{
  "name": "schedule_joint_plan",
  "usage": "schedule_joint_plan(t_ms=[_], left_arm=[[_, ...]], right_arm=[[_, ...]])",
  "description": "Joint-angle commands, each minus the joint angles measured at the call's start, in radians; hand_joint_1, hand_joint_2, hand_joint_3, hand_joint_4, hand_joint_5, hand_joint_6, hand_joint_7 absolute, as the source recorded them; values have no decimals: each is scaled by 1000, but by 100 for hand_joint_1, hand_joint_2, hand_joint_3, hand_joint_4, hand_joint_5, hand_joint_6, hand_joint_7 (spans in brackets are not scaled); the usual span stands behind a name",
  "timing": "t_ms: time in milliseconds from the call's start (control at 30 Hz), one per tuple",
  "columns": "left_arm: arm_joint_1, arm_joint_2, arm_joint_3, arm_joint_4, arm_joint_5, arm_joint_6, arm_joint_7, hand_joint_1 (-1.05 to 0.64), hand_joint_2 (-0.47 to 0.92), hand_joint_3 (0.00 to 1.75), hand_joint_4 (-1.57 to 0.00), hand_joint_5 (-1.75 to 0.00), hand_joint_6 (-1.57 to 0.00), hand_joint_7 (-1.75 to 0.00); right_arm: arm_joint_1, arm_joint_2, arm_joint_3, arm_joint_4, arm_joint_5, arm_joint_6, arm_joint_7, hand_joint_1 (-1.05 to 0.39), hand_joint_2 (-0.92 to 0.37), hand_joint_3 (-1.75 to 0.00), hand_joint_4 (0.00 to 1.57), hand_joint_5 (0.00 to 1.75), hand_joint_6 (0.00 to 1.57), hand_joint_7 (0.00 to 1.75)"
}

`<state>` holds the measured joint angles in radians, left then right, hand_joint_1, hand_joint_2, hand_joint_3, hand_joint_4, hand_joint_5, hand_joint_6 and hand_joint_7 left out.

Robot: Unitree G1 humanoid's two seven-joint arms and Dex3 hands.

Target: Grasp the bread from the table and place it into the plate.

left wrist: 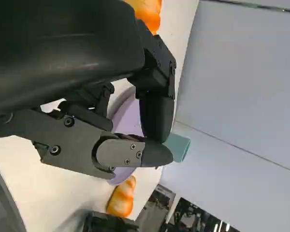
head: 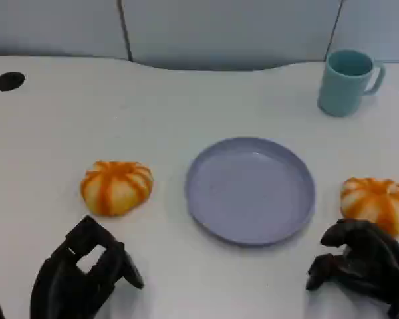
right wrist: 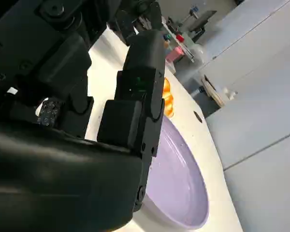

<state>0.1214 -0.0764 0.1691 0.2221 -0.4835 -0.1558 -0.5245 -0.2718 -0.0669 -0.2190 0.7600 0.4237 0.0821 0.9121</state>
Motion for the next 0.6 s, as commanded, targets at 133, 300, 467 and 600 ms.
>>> schedule_joint_plan(t_ms=[133,300,467,600], left_arm=[[0,12,3,13,7,-23,-13,-49,92,30,-75,-175,-49,-175],[3,15,-1,8,8,-15,-8,-49,92,31,-75,-175,-49,-175],[4,15,-2,7,5,-15,-12,-47,92,31,-75,-175,-49,-175],[7,15,-2,-3,-3,4,-6,-48,92,29,-75,-175,-49,-175]], right_arm=[[23,-5,4,-7,-9,6,-24,-105,-36,-1,157,42,157,18],[25,-6,6,-13,-10,12,-27,-105,-37,-1,157,42,157,19],[26,-7,7,-16,-7,18,-29,-105,-36,0,157,43,157,19],[22,-7,4,-4,-2,16,-18,-105,-36,0,157,43,157,19]])
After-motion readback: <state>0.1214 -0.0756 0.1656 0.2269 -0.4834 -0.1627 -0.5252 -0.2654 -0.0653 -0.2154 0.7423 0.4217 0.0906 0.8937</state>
